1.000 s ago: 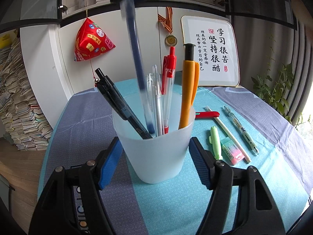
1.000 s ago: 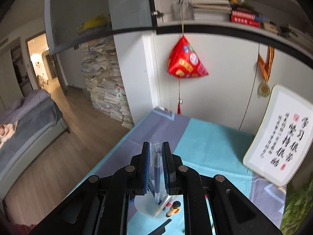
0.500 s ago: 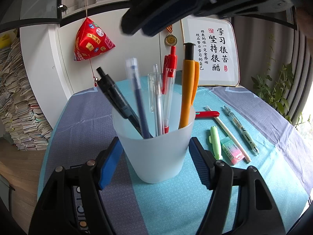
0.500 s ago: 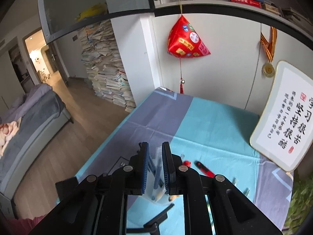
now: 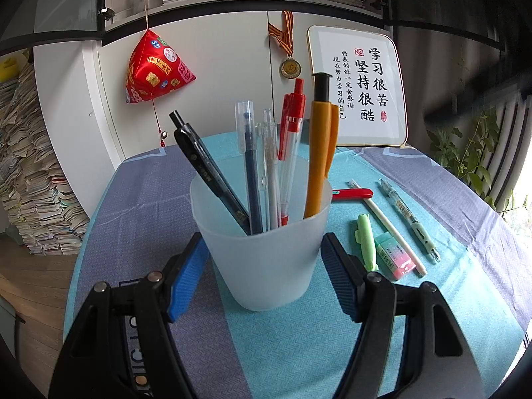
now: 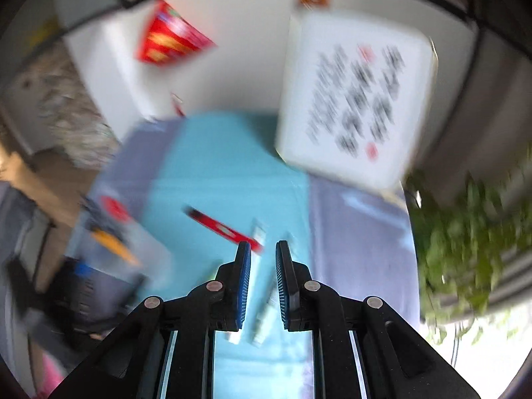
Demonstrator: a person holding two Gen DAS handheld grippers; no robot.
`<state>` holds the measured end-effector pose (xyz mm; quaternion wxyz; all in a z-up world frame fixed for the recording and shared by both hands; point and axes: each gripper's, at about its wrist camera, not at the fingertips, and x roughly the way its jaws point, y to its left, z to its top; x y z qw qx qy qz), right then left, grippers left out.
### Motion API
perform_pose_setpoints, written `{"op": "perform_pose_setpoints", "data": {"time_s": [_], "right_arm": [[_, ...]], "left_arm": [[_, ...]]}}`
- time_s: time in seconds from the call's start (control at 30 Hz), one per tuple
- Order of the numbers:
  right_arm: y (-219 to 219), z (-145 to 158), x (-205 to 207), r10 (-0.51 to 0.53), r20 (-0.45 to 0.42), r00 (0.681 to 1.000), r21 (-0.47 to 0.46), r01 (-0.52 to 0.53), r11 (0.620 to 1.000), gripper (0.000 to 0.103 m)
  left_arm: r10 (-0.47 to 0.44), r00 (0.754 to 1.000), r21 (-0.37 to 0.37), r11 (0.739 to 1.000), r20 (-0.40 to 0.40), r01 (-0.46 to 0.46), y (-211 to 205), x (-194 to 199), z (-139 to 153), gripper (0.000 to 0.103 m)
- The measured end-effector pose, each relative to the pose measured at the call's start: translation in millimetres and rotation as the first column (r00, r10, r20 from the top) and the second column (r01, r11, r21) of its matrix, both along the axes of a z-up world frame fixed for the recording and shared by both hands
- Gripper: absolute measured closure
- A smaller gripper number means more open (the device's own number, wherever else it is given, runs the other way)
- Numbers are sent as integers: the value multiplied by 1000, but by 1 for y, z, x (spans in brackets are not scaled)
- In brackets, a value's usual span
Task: Organize stationery
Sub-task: 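Lower the blue gel pen into the cup and open the right tool, then grasp the clear pen with the right tool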
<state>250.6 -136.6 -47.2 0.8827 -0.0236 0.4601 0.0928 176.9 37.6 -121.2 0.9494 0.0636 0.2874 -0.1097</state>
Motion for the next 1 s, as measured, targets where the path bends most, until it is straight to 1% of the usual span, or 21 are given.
{"op": "perform_pose_setpoints", "data": {"time_s": [0.07,0.13,0.17,0.2,0.27,0.33,0.43,0.5,0.63,0.67,0.7,0.73,0.8,0.9,1.0], "right_arm": [[-11,-25,10,-29,-72,997,4,30,1000,89],[-17,-41,18,-48,-118,992,16,50,999,89],[-18,-49,24,-52,-139,989,19,55,998,85],[-19,-55,26,-53,-153,987,24,58,998,73],[-17,-64,34,-56,-170,984,36,63,997,63],[-15,-69,37,-63,-168,984,32,69,997,63],[-12,-77,48,-65,-189,980,35,73,997,63],[-10,-84,55,-79,-210,975,23,86,996,63],[-15,-93,64,-116,-221,968,25,124,992,63],[-17,-93,65,-120,-207,971,31,129,991,65],[-17,-93,66,-124,-202,971,23,131,991,81],[-17,-93,66,-126,-197,972,11,130,991,86],[-12,-94,69,-110,-192,975,12,114,993,86],[-13,-85,60,-92,-175,980,52,103,993,86],[-12,-61,44,-68,-123,990,82,79,994,86]], "left_arm": [[0,1000,0,1000,0,0,0,0,0,34],[0,1000,0,1000,0,0,0,0,0,34],[0,1000,0,1000,0,0,0,0,0,34],[0,1000,0,1000,0,0,0,0,0,34],[0,1000,0,1000,0,0,0,0,0,34],[0,1000,0,1000,0,0,0,1,0,34],[0,1000,0,1000,0,0,0,0,0,34],[0,1000,1,1000,0,0,0,0,0,34],[0,1000,0,1000,0,0,0,1,0,34],[0,1000,1,1000,0,0,0,1,0,34],[0,1000,1,1000,0,0,0,1,1,34],[0,1000,1,1000,-1,0,0,2,1,34],[0,1000,0,1000,-1,0,0,2,1,34],[0,1000,0,1000,-1,0,0,2,1,34],[0,1000,0,1000,-1,0,0,2,1,34]]}}
